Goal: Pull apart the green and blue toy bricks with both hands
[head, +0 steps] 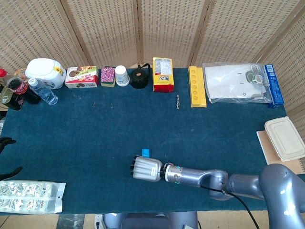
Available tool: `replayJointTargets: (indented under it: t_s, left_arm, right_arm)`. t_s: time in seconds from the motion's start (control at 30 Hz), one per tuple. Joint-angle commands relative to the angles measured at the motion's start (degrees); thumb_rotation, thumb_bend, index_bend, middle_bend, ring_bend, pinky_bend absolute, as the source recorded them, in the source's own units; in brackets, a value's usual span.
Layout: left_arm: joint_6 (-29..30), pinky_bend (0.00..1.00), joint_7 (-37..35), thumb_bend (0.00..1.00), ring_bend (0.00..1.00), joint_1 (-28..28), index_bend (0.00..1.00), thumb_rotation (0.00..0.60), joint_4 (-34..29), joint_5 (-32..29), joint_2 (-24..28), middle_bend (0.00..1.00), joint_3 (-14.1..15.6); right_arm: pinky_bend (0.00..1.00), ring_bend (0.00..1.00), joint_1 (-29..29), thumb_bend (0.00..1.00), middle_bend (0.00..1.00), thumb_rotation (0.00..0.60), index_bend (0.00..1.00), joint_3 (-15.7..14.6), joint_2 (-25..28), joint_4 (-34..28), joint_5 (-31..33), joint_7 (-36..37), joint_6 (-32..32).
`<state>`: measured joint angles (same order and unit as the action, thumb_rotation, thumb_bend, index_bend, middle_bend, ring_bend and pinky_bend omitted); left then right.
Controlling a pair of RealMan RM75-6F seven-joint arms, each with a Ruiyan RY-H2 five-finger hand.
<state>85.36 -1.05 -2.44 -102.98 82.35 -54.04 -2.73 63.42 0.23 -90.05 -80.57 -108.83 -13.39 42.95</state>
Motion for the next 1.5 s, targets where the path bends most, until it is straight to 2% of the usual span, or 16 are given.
replayJointTargets:
  t_s: [0.03,0.23,0.43,0.7,1.0,1.13,1.3,1.5]
  left_arm:
    - [0.03,0.27,-0.23,0.14,0.22,0.07,0.29,0.600,0.16,0.03,0.04,0.28,0.05]
    - [0.46,0.27,-0.81,0.14,0.22,0.36,0.29,0.600,0.55,0.11,0.11,0.28,0.06]
    - [0.01,0.27,-0.91,0.14,0.22,0.10,0.29,0.600,0.67,0.51,-0.03,0.28,0.18]
    - [-1.06,0.27,0.29,0.14,0.22,-1.14,0.29,0.600,-0.68,3.17,0.41,0.28,0.65]
    - [-5.33,0.27,1.65,0.14,0.22,-4.68,0.29,0.600,-5.23,7.39,2.09,0.28,1.26]
    - [-8.26,0.28,2.63,0.19,0.22,-6.96,0.29,0.600,-7.21,7.86,1.69,0.28,0.96]
    - [-13.77,0.30,5.00,0.20,0.22,-11.30,0.29,0.600,-10.40,5.89,0.13,0.28,-0.66]
    - [-17.61,0.30,6.41,0.20,0.22,-16.41,0.29,0.600,-13.40,1.33,-4.07,0.28,-4.62]
  right_arm:
    - [0.59,0.56,0.23,0.01,0.48,0.600,0.55,-0.20,-1.00,1.04,0.43,0.24,0.31]
    - [0.67,0.65,0.45,0.03,0.57,0.600,0.60,-0.59,-2.18,2.45,0.69,1.65,2.29]
    - [0.70,0.68,-0.31,0.03,0.60,0.600,0.63,-0.32,-1.21,1.67,2.06,4.26,5.26]
    - [0.73,0.71,-3.46,0.03,0.63,0.600,0.67,1.48,3.79,-5.47,7.67,12.25,10.21]
    - [0.75,0.73,-9.51,0.06,0.66,0.600,0.70,5.23,10.36,-13.76,17.09,21.85,16.75]
    - [0.76,0.74,-11.96,0.08,0.66,0.600,0.70,6.71,13.28,-16.82,21.64,26.90,17.94]
    - [0.76,0.74,-14.65,0.08,0.67,0.600,0.71,8.75,16.94,-20.25,27.18,32.43,18.28]
    - [0.76,0.75,-17.06,0.08,0.68,0.600,0.72,11.11,19.62,-23.25,32.10,38.90,18.16]
